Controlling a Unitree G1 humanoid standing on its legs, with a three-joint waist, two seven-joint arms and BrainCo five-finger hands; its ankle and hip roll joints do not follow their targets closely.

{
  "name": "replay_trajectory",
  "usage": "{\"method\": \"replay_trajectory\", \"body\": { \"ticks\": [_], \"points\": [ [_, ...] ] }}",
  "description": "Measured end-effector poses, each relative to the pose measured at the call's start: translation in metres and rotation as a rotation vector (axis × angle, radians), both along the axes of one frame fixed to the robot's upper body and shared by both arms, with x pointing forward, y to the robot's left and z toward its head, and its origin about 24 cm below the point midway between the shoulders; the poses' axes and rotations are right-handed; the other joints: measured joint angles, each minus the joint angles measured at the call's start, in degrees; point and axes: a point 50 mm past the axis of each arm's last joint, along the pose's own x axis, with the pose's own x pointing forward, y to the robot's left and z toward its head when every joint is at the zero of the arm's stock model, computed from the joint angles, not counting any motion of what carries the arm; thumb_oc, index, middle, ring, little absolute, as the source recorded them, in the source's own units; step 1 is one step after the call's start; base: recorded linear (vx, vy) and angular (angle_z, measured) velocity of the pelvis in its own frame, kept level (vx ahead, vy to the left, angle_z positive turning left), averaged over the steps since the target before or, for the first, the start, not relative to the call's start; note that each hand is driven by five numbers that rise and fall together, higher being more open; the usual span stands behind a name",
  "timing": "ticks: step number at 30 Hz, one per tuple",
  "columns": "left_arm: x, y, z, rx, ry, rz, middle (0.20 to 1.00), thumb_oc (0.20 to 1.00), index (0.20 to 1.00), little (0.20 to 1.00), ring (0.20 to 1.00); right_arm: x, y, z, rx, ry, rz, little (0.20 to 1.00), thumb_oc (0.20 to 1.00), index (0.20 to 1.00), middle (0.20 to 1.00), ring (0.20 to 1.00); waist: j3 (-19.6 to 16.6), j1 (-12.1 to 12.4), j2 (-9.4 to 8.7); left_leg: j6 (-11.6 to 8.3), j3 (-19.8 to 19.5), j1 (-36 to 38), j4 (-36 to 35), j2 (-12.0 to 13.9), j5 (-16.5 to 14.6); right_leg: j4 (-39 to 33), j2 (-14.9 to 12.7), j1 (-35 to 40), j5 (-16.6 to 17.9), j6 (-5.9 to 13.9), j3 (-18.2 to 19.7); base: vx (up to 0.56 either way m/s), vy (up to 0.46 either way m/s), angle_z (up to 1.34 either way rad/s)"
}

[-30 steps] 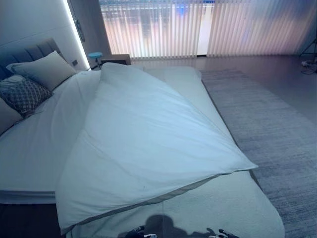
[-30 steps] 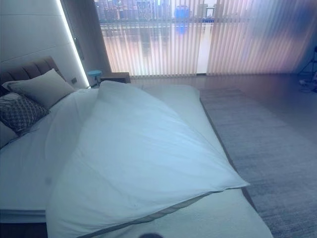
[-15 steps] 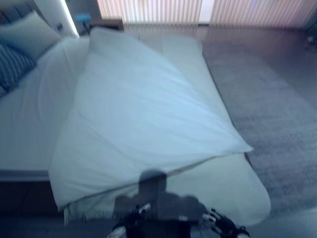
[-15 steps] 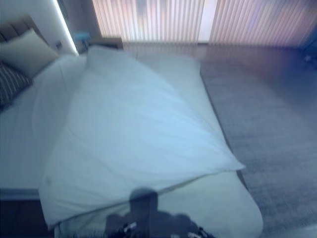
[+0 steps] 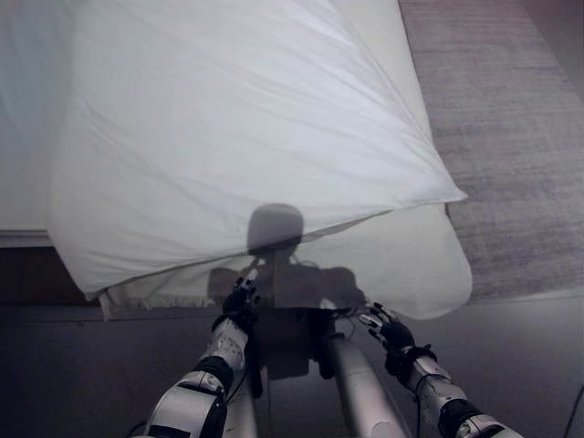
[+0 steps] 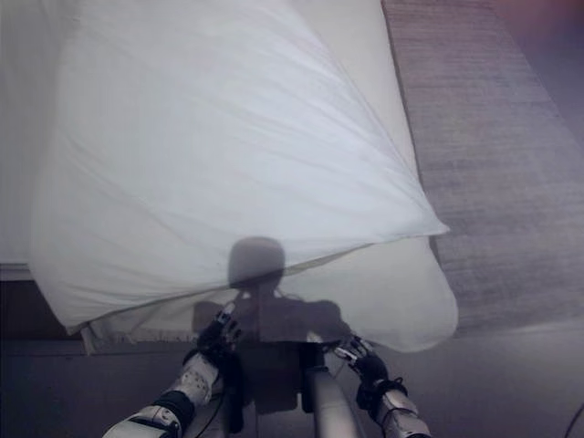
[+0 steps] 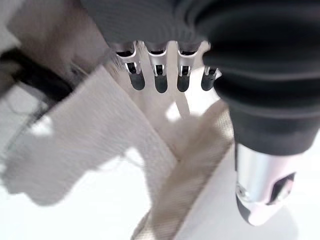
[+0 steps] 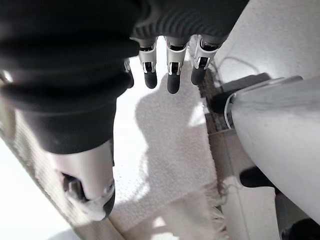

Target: Make the bed

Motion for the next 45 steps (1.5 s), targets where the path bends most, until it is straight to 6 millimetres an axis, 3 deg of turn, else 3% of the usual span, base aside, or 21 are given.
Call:
{"method": "replay_trajectory", "body": {
  "ticks": [4,7,12,20,25,26,27,28,41,45],
  "points": [
    [0.006,-0.001,0.006,-0.045,-0.016,0.041,1.0,1.0,1.0,1.0,1.0,0.0,0.004,0.002,0.003,-0.011,0.022,1.0,1.0,1.0,1.0,1.0,0.0,-1.2,-0.06,-0.04,0.1,-0.8,0.6,0.2,0.0,0.0,0.3,-0.8,0.3,0.02,0.4,-0.01,0.013,-0.03],
    [0.025,0.0,0.029,-0.14,-0.095,0.144,1.0,1.0,1.0,1.0,1.0,0.01,0.011,0.017,0.01,-0.096,0.07,1.0,1.0,1.0,1.0,1.0,-0.1,-1.3,-0.22,0.03,0.0,-4.2,1.9,0.4,-0.2,0.6,0.6,-4.0,0.6,0.03,0.6,0.01,0.03,-0.07],
    [0.043,0.01,0.057,-0.217,-0.199,0.243,1.0,1.0,1.0,1.0,1.0,0.01,0.01,0.017,0.004,-0.098,0.078,1.0,1.0,1.0,1.0,1.0,-0.2,-1.3,-0.44,0.07,0.1,-5.6,2.1,0.4,-0.4,0.4,0.7,-5.3,0.9,0.0,0.9,0.01,0.015,-0.02],
    [0.052,0.023,0.077,-0.208,-0.269,0.267,1.0,1.0,1.0,1.0,1.0,0.012,0.014,0.021,0.013,-0.118,0.091,1.0,1.0,1.0,1.0,1.0,-0.4,-2.6,-0.8,0.2,0.4,-6.5,2.8,0.4,-0.6,0.3,0.7,-6.1,1.1,0.2,1.1,0.01,0.025,-0.01],
    [0.056,0.021,0.088,-0.253,-0.334,0.28,1.0,1.0,1.0,1.0,1.0,0.01,0.014,0.019,0.016,-0.11,0.087,1.0,1.0,1.0,1.0,1.0,-0.4,-2.3,-0.84,0.24,0.8,-6.6,3.0,0.5,-0.6,0.4,0.7,-6.3,1.2,0.35,1.2,0.0,0.005,-0.02],
    [0.056,0.021,0.091,-0.257,-0.351,0.28,0.815,0.815,0.815,0.815,0.815,0.01,0.014,0.019,0.018,-0.11,0.085,1.0,1.0,1.0,1.0,1.0,-0.4,-2.3,-0.84,0.23,0.8,-6.6,3.0,0.5,-0.6,0.4,0.7,-6.3,1.2,0.36,1.3,0.0,0.0,0.0],
    [0.056,0.021,0.094,-0.261,-0.378,0.276,0.313,0.313,0.313,0.313,0.313,0.01,0.016,0.019,0.022,-0.109,0.087,1.0,1.0,1.0,1.0,1.0,-0.4,-2.3,-0.85,0.24,0.9,-6.6,3.0,0.5,-0.6,0.4,0.7,-6.4,1.2,0.36,1.3,0.0,0.0,0.0],
    [0.056,0.021,0.095,-0.261,-0.384,0.274,0.2,0.2,0.2,0.2,0.2,0.01,0.018,0.019,0.026,-0.109,0.088,1.0,1.0,1.0,1.0,1.0,-0.4,-2.3,-0.85,0.23,1.0,-6.6,3.0,0.5,-0.6,0.4,0.7,-6.4,1.2,0.37,1.4,0.0,0.0,0.0],
    [0.058,0.017,0.105,-0.321,-0.453,0.296,0.2,0.2,0.2,0.2,0.2,0.013,0.03,0.022,0.053,-0.121,0.108,1.0,1.0,1.0,1.0,1.0,-0.4,-0.9,-0.84,0.38,1.8,-6.7,3.5,0.6,-0.7,0.4,0.8,-6.8,1.5,0.64,2.2,0.0,0.007,-0.02],
    [0.06,0.004,0.119,-0.393,-0.53,0.304,0.2,0.2,0.2,0.2,0.2,0.02,0.046,0.028,0.214,-0.132,0.054,1.0,1.0,1.0,1.0,1.0,-0.4,0.1,-0.83,0.51,1.8,-6.7,3.2,0.5,-0.6,0.4,0.6,-6.9,1.8,0.47,2.3,0.0,0.0,0.0]
  ]
}}
